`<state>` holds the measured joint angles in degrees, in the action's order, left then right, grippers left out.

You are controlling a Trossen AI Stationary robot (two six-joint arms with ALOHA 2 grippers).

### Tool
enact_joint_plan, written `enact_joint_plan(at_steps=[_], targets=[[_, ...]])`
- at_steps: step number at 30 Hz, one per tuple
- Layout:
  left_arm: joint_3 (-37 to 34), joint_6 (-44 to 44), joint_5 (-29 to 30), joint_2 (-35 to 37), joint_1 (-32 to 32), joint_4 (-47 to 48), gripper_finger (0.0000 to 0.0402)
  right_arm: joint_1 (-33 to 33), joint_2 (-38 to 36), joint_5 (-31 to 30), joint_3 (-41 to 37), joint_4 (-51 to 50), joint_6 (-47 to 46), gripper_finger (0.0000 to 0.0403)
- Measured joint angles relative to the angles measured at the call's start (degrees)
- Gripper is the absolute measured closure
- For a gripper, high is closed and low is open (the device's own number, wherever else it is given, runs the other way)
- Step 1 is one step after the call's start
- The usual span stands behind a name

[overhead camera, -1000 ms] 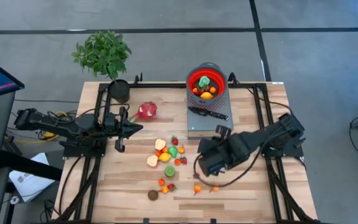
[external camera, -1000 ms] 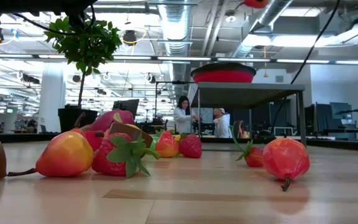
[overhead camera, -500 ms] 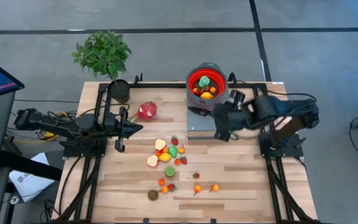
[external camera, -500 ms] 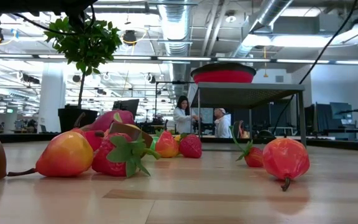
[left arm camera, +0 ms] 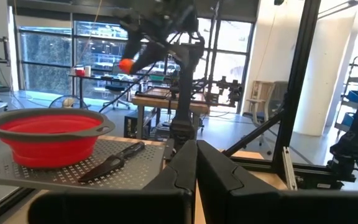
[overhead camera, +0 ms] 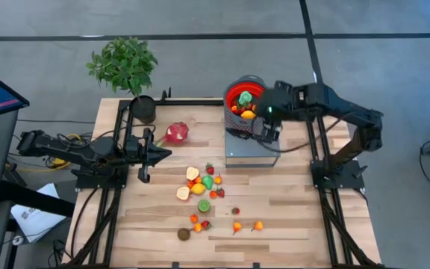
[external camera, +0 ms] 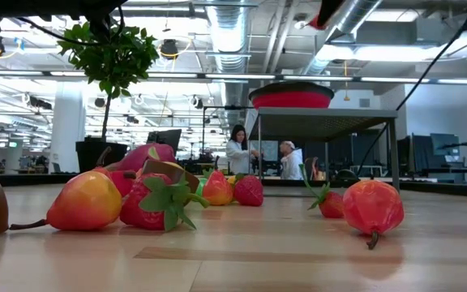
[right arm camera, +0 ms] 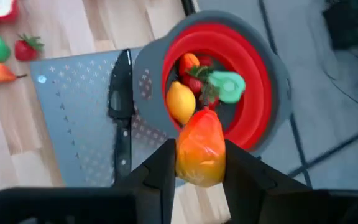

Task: Pick & Place Fruit
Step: Put the yellow pear into the red colander on the shelf

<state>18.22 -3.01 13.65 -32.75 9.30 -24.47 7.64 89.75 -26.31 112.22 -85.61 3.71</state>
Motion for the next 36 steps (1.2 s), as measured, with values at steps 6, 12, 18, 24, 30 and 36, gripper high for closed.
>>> enact_joint_plan(at_steps=[6, 12, 18, 24, 30, 36], targets=[[0.0, 2.7, 0.0, 0.0, 0.0, 0.0, 0.0399, 10.1, 0.0, 10.9, 0.0, 6.3, 9.4, 0.0305], [0.0, 2.6, 0.0, 0.0, 0.0, 0.0, 0.0399, 17.3, 1.2, 21.2, 0.0, 9.7, 14.9, 0.0305], [0.0, 1.2, 0.0, 0.0, 0.0, 0.0, 0.0399, 21.3, 4.2, 28.0, 0.0, 12.0, 17.8, 0.0305], [0.0, 1.2, 0.0, 0.0, 0.0, 0.0, 0.0399, 23.2, 9.7, 28.3, 0.0, 11.3, 20.7, 0.0305], [0.0, 1.2, 0.0, 0.0, 0.0, 0.0, 0.0399, 26.3, 13.4, 30.6, -0.1, 10.2, 25.4, 0.0305], [0.0, 1.2, 0.0, 0.0, 0.0, 0.0, 0.0399, 30.1, 13.7, 34.6, 0.0, 10.7, 26.9, 0.0305]])
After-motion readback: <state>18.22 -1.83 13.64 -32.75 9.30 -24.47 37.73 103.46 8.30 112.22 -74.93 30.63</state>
